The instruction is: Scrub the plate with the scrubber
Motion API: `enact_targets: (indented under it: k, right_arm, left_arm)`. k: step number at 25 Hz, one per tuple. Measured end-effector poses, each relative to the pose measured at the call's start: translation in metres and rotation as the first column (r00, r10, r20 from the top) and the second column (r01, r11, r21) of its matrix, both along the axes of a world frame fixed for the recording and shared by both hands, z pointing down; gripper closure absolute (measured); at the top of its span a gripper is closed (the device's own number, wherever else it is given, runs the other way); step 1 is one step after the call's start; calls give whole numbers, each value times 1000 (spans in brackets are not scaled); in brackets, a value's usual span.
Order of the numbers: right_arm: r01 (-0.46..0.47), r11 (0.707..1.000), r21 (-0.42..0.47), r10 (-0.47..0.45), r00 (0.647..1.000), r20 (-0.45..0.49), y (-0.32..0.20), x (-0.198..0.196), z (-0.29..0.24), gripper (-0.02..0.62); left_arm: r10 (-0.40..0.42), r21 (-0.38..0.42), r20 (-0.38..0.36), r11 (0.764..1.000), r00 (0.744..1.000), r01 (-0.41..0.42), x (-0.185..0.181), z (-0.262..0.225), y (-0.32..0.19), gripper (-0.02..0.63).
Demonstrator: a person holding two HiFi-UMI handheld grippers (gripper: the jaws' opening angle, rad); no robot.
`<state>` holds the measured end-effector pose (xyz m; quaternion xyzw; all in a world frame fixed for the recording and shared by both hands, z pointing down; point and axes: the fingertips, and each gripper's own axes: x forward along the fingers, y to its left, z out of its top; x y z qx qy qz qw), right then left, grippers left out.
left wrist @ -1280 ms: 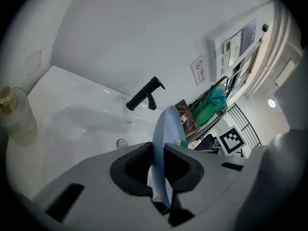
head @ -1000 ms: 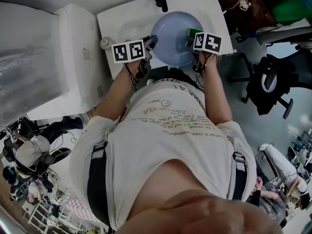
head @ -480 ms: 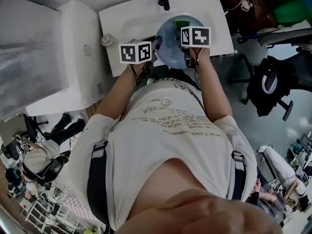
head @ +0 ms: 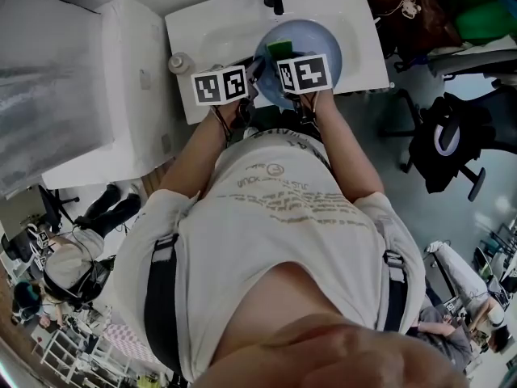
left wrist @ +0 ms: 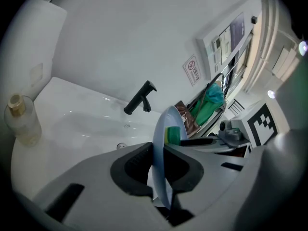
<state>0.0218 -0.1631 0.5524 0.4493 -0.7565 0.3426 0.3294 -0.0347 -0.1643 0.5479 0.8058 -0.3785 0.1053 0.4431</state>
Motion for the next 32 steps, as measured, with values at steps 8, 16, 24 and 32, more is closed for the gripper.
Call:
enact_targets:
  k: [8,16,24,32]
  right_arm:
    - [49,999,5,-48,997,-63,24,0,3,397]
    - [90,995,-45,-95,990,-106,57,2,21,397]
    - [66,996,-55,-71,992,-104,69,15,20,396]
    - [-13,998,-69,1,985,-171,73,54,34,393]
  left_arm:
    - [-20,19,9,1000,1000,19,0,-4,2,561]
    - [-57,20,-4,998,998,58,-3,-7,-2,561]
    - [-50,7,-33,999,998,51,4,-8,4,562]
    - [-52,4,-31,999,998,52,2,-7,2,561]
